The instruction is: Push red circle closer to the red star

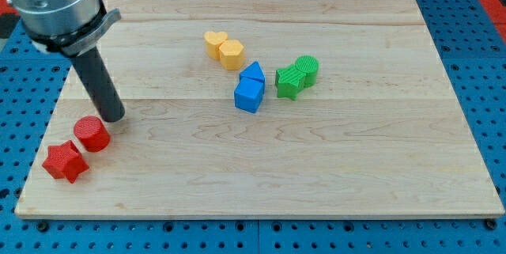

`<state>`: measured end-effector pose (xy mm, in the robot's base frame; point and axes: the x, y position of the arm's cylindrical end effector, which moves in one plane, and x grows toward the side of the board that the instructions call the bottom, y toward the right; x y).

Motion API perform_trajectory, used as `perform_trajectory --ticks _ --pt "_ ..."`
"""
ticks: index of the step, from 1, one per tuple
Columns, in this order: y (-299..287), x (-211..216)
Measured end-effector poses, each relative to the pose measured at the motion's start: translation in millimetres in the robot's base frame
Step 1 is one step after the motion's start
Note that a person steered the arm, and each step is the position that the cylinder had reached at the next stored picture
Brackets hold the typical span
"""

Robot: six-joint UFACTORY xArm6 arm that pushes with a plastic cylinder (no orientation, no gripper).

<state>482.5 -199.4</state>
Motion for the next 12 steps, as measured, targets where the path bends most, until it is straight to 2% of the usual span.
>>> perform_trajectory --ticks 3,4,7,12 --pt "0 11" --pt "26 6" --pt "32 -32" --pt "22 -72"
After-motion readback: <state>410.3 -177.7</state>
